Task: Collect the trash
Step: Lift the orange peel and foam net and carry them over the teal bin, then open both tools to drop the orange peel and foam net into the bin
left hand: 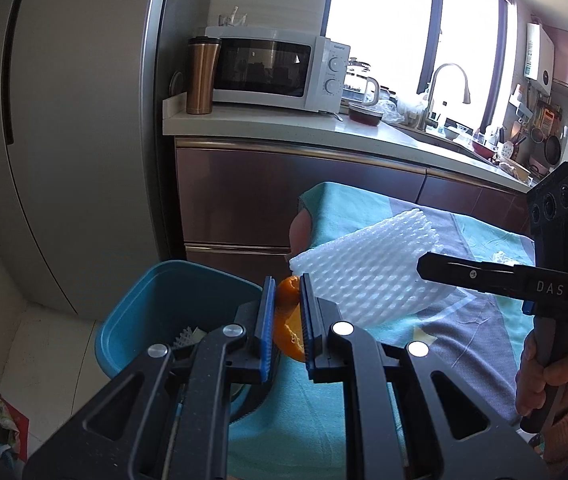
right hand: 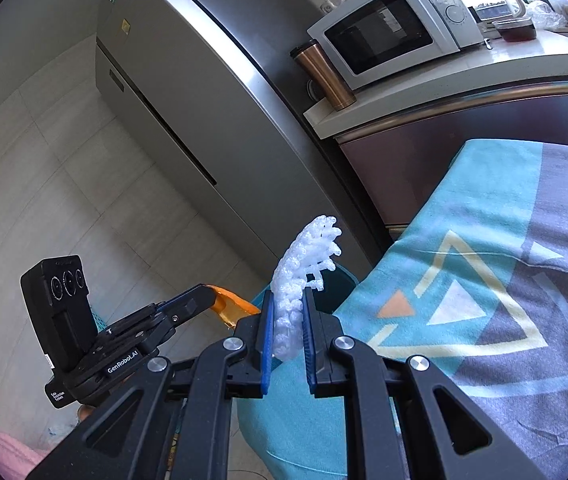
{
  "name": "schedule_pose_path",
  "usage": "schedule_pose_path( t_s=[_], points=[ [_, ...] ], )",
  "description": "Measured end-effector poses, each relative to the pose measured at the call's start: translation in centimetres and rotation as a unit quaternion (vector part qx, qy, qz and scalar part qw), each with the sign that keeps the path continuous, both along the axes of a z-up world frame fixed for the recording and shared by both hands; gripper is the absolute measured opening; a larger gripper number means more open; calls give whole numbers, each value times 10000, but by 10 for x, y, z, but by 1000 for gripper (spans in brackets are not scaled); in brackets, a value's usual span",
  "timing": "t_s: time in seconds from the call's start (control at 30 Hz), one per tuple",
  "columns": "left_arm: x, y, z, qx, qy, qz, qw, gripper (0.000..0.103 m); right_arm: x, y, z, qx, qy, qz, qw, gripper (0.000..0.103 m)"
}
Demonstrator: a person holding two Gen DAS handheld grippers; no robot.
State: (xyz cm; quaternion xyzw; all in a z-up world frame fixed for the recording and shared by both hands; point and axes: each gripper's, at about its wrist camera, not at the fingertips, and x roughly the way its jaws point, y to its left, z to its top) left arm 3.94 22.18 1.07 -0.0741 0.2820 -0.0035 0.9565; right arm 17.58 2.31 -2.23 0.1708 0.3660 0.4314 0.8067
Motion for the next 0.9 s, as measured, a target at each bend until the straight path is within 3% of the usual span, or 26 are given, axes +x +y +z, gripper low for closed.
schedule_pose_path(
  t_s=[0.3,0.9],
  points=[
    [5,29,-8,35,92,342,9994,13,15,39,-11,-64,162,267,9995,12],
    [32,69,-65,27,712,748,9946,13,37,109,-47,-583,662,701,9936,12]
  ],
)
